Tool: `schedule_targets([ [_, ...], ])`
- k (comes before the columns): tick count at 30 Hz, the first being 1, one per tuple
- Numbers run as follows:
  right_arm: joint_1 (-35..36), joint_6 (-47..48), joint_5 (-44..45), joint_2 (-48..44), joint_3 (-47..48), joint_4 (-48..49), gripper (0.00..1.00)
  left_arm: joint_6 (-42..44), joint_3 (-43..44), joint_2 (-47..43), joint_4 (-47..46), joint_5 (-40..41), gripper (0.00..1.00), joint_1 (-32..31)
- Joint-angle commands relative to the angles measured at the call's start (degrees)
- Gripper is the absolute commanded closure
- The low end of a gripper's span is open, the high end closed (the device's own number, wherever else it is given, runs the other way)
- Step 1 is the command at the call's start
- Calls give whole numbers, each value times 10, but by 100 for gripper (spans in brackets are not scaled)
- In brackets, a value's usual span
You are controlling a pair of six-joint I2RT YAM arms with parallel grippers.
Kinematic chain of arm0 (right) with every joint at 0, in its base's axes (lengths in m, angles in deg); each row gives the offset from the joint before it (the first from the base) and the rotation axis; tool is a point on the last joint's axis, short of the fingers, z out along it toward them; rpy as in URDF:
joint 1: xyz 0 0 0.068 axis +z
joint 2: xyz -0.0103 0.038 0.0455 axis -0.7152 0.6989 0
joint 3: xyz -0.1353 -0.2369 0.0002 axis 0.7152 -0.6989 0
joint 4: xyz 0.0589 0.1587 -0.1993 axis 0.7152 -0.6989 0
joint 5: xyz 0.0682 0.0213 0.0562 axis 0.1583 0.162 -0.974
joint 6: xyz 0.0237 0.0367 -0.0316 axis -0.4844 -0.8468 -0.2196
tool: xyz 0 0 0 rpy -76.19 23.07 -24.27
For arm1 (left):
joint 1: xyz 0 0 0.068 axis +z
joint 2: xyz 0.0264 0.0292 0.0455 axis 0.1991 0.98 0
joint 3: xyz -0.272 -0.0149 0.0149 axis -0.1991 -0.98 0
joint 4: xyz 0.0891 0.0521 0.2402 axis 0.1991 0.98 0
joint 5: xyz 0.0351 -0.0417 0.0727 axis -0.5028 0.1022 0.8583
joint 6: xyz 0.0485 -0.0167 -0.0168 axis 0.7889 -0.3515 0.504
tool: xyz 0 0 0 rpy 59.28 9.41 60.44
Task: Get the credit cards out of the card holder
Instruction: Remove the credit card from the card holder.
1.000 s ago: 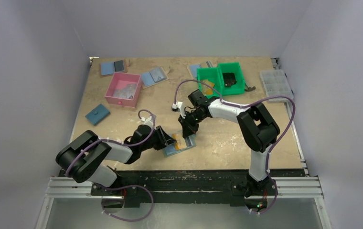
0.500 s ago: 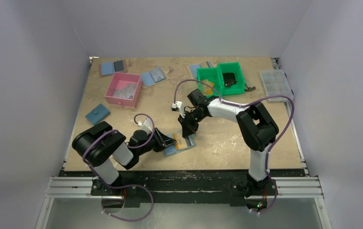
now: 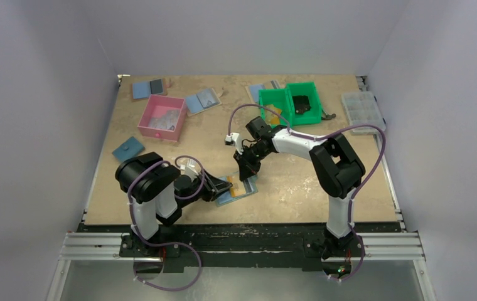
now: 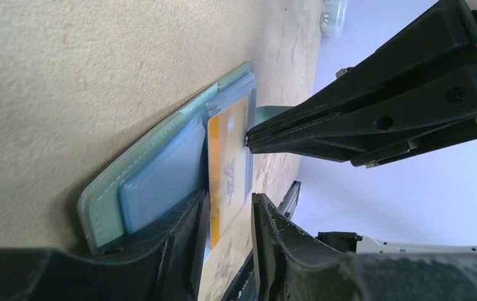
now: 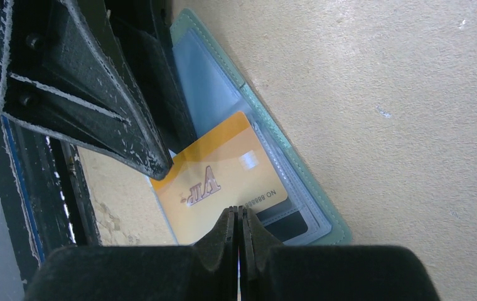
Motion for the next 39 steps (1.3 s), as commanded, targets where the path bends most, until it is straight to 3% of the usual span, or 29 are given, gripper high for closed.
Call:
schedule_targets([
  [1,2,14,78,37,-7,-6,95,-4,7,35,24,0,63,1],
  [9,4,15,75,39,-5,-8,96,44,34,-55,208,35,64,0],
  [13,5,15,77,41,-5,-9,96,55,39,-78,242,45,83,-1],
  [16,5,15,79,40,-5,-9,95,55,33,-63,211,42,99,-1],
  [21,4,12,93,37,-5,-8,93,53,6,-45,135,38,100,2],
  [25,3,-2,98,37,-7,-11,90,68,-4,-77,153,34,100,7],
  [39,-1,25,91,30,2,-19,86,192,20,-378,505,74,100,12],
])
